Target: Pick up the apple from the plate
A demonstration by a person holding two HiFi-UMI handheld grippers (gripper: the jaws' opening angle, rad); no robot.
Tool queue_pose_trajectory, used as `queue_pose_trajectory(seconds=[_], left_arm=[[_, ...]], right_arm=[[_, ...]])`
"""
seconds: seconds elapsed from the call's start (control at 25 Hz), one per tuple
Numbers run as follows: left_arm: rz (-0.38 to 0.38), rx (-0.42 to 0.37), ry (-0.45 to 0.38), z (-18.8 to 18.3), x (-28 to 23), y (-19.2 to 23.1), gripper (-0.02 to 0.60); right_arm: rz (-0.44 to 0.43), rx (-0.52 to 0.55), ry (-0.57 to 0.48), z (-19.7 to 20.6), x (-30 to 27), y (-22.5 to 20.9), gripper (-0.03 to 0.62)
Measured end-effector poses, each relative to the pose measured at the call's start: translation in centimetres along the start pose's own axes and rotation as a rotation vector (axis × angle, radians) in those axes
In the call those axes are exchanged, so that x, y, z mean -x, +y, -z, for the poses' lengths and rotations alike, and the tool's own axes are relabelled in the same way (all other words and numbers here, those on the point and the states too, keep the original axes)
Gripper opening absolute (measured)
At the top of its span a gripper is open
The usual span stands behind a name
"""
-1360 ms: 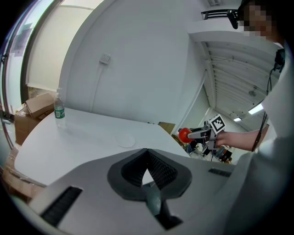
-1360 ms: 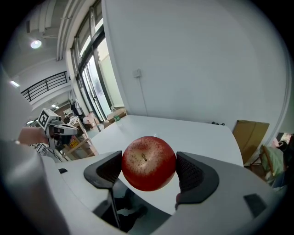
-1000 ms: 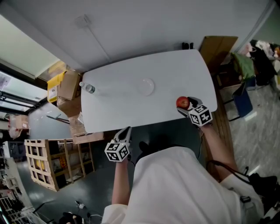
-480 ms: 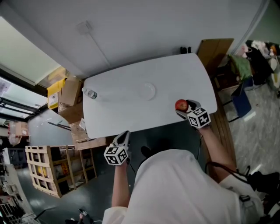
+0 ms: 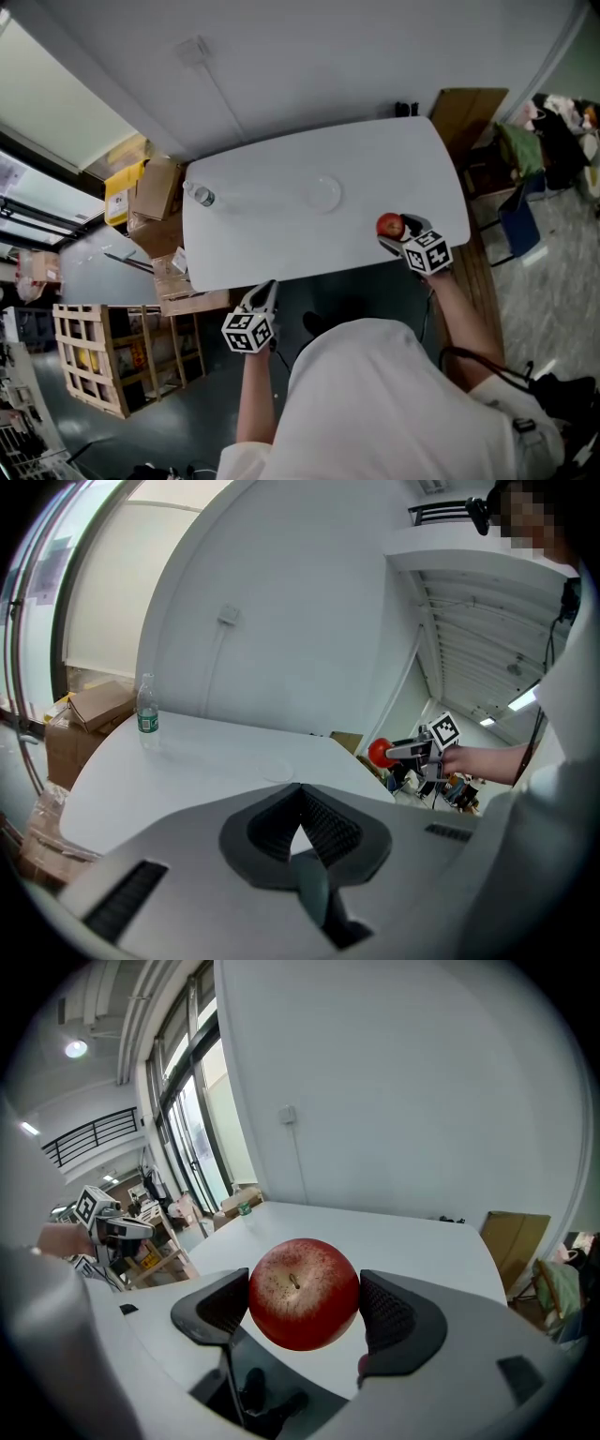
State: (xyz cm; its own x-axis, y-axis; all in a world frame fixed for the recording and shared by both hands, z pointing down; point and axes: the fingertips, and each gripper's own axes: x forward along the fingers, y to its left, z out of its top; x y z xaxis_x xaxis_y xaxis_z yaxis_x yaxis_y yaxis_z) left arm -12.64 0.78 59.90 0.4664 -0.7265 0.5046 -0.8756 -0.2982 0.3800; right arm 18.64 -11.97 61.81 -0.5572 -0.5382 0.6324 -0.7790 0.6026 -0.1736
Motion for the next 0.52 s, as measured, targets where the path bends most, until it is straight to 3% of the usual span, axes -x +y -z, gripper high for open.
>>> queue_pose_trajectory(seconds=[0.52], left_arm=[[-0.006,-0.002,-0.004,0.1,0.3,0.4,0.002]], right_arm=[[-0.017,0.032,-0.01,-1.1,-0.2,0.9,0.36]])
